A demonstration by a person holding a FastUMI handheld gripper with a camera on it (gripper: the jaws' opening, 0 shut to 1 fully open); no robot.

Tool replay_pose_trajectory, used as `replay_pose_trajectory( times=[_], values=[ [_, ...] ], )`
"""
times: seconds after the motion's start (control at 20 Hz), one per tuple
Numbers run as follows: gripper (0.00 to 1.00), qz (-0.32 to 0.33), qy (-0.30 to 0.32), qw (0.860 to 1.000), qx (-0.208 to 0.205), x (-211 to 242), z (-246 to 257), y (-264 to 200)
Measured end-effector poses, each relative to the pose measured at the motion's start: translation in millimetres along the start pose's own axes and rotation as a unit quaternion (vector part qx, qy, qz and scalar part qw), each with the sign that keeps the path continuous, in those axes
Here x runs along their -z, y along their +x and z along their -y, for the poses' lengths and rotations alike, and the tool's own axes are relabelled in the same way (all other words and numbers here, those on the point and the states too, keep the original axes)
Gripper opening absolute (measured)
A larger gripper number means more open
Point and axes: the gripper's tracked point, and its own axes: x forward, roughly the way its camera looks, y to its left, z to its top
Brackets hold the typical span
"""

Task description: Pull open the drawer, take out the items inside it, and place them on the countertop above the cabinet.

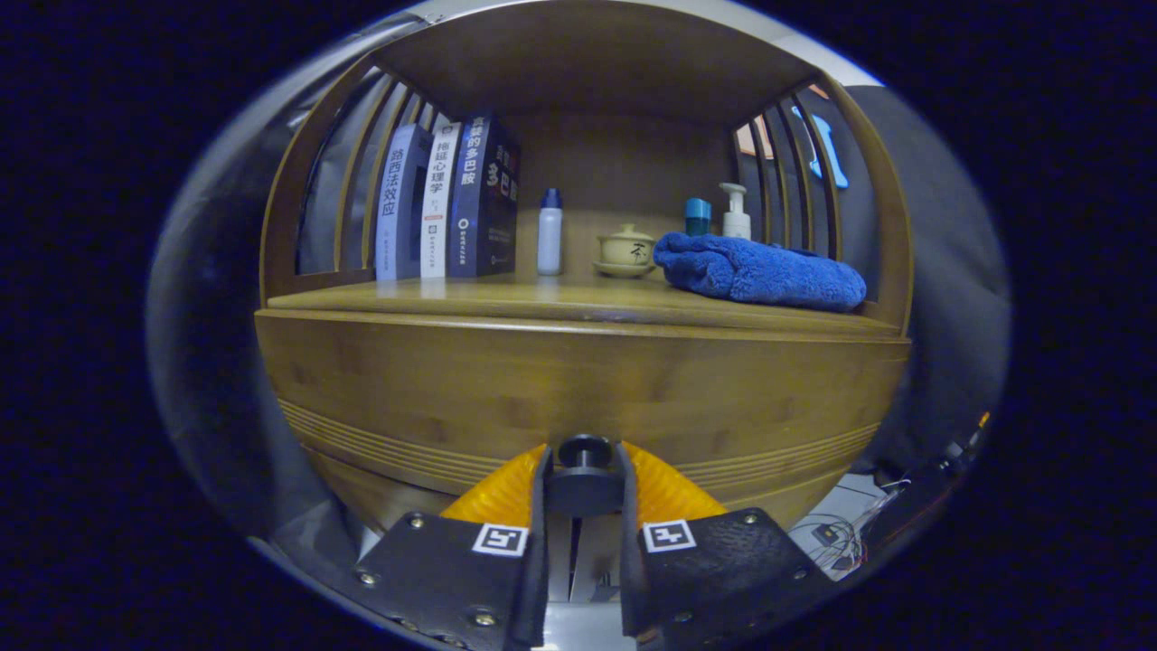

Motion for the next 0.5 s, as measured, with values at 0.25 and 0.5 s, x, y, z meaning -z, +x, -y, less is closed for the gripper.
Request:
replay_pose_trajectory(
  times=[0.25,0.5],
  values=[
    [0.32,0.002,-0.004,1.000,0.003,6.2,2.8,-24.1],
    [0.32,-0.005,0.003,1.000,0.000,14.1,5.3,-58.9]
  ],
)
